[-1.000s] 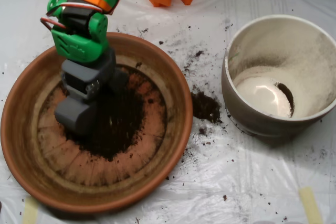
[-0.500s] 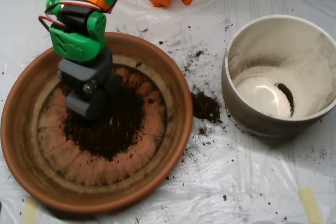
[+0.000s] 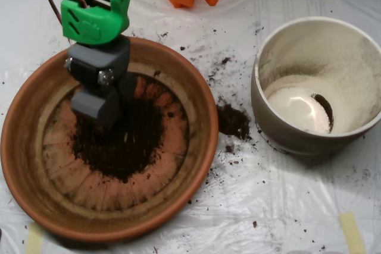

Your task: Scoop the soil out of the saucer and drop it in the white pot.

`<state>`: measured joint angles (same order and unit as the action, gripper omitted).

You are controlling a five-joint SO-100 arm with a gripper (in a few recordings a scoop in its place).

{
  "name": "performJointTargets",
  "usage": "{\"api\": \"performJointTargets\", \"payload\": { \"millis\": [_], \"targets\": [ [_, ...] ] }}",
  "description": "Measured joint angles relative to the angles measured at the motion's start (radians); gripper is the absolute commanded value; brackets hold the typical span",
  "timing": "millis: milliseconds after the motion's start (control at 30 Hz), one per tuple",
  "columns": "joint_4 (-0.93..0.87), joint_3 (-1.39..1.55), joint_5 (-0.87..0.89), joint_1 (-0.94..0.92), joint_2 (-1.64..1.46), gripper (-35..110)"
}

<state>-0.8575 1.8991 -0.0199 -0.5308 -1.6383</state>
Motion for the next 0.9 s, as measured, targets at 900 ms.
{"api": "performJointTargets", "payload": {
  "millis": [900],
  "targets": [
    [-0.334,-0.344,-0.071,0.403,-0.298,-1]
  ]
}}
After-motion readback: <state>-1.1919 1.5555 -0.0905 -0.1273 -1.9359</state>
